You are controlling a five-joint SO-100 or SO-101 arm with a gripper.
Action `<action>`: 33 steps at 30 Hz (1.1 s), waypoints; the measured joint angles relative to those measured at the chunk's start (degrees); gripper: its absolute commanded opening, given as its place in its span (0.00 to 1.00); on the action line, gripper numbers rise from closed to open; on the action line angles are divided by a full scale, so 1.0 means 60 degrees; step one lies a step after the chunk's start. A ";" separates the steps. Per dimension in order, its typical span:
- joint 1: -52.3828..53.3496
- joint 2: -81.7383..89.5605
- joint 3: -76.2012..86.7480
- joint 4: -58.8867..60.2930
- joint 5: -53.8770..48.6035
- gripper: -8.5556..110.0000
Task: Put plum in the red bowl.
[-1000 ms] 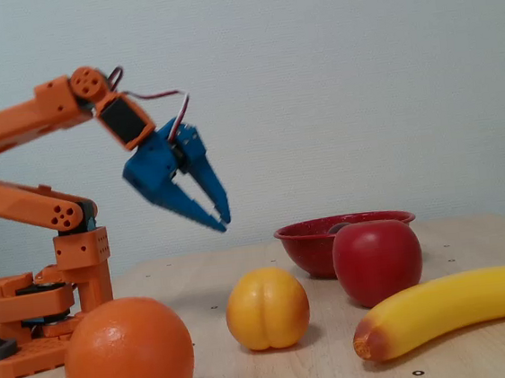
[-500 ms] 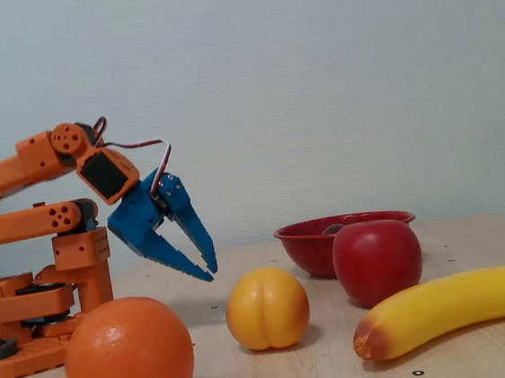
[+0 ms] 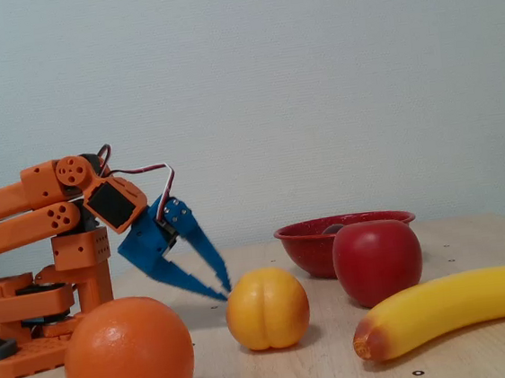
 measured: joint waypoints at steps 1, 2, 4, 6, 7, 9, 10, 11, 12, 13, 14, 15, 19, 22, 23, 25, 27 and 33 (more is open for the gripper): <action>0.0000 0.0000 0.0234 -0.0176 0.0015 0.07; 0.0000 0.0000 0.0483 -0.0425 0.0073 0.07; 0.0000 0.0000 0.0762 -0.0820 0.0293 0.07; 0.0000 0.0000 0.0776 -0.1025 0.0352 0.07; 0.0000 0.0000 0.0776 -0.1055 0.0352 0.07; 0.0000 0.0000 0.0776 -0.1055 0.0381 0.07; 0.0000 0.0000 0.0776 -0.1055 0.0439 0.07; 0.0000 0.0000 0.0776 -0.1055 0.0527 0.07; 0.0000 0.0000 0.0776 -0.1055 0.0571 0.07; 0.0000 0.0000 0.0776 -0.1055 0.0674 0.07; 0.0000 0.0000 0.0776 -0.1055 0.0791 0.07; 0.0000 0.0000 0.0776 -0.1055 0.0894 0.07; 0.0000 0.0000 0.0776 -0.1055 0.1465 0.07; 0.0000 0.0000 0.0776 -0.1055 0.1523 0.07; 0.0000 0.0000 0.0776 -0.1055 0.1538 0.07; 0.0000 0.0000 0.0776 -0.1055 0.1670 0.09; 0.0000 0.0000 0.0776 -0.1055 0.1670 0.09; 0.0000 0.0000 0.0776 -0.1055 0.1670 0.07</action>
